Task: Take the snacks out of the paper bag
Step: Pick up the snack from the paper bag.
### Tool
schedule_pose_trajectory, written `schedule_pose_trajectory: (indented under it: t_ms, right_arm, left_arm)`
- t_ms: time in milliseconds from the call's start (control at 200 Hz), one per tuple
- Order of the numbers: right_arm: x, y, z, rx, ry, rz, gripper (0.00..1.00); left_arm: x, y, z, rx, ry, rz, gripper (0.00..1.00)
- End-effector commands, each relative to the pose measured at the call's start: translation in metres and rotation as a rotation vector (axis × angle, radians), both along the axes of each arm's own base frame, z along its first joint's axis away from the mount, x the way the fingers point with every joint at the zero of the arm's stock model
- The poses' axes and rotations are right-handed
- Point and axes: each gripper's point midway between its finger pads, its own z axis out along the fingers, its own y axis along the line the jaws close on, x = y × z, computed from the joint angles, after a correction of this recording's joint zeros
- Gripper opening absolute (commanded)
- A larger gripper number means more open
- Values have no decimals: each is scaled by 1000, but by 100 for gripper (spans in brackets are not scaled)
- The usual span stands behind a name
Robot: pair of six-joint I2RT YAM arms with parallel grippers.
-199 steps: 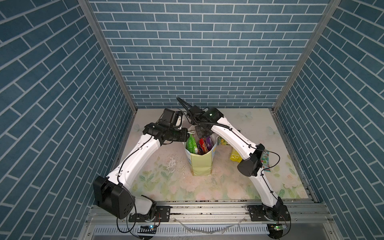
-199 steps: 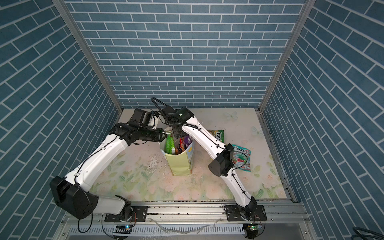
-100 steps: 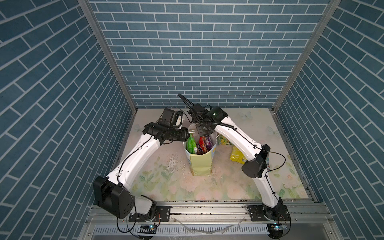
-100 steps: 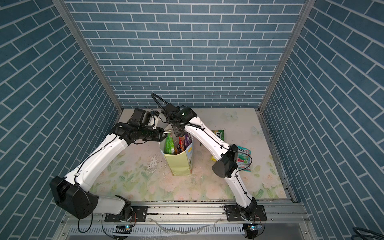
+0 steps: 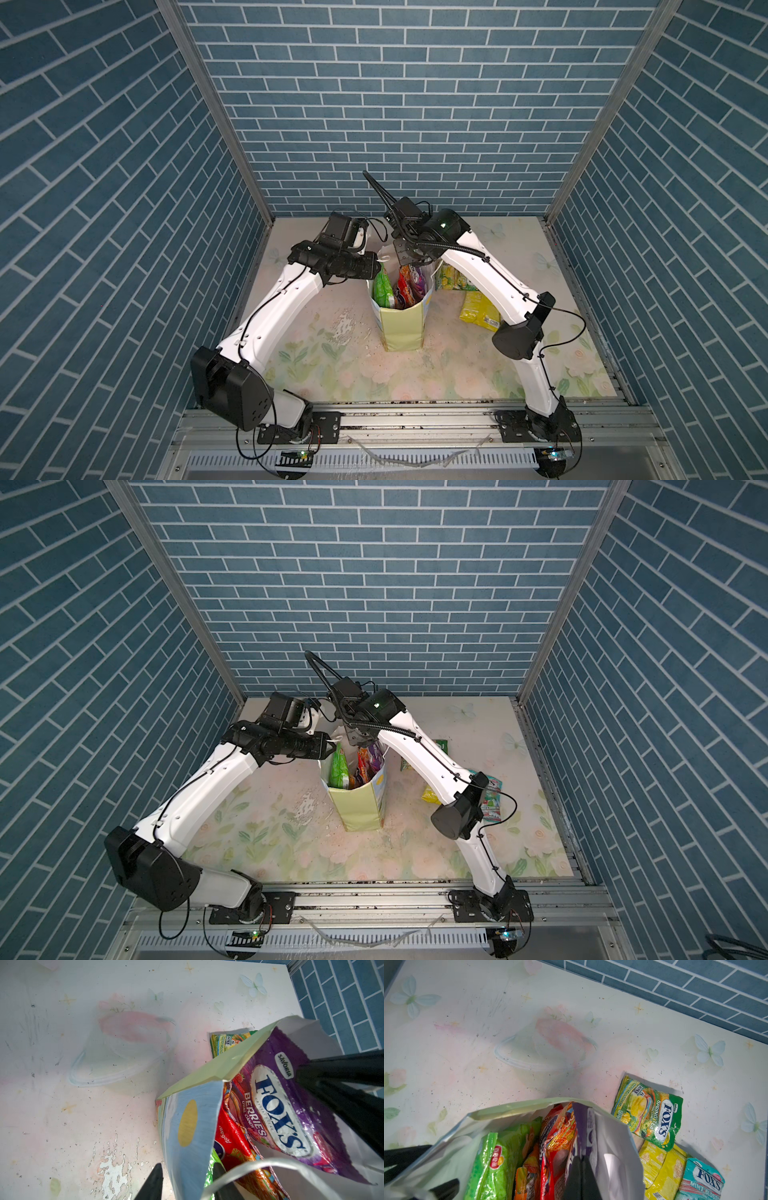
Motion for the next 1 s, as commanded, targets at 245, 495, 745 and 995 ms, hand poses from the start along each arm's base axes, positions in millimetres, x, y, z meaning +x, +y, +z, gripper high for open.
schedule_pose_trajectory:
  t_ms: [245, 495, 745, 995]
  right_arm:
    - [-11, 5, 72, 180, -115, 93, 0]
    - [-20, 7, 98, 250, -145, 149, 0]
    - [-27, 3, 121, 289, -189, 184, 0]
    - [-40, 2, 163, 388, -267, 262, 0]
  left_arm:
    - [2, 5, 5, 19, -11, 10, 41]
    - [3, 8, 4, 33, -16, 14, 41]
    - [4, 9, 6, 33, -24, 22, 41]
    - [5, 10, 7, 37, -29, 23, 41]
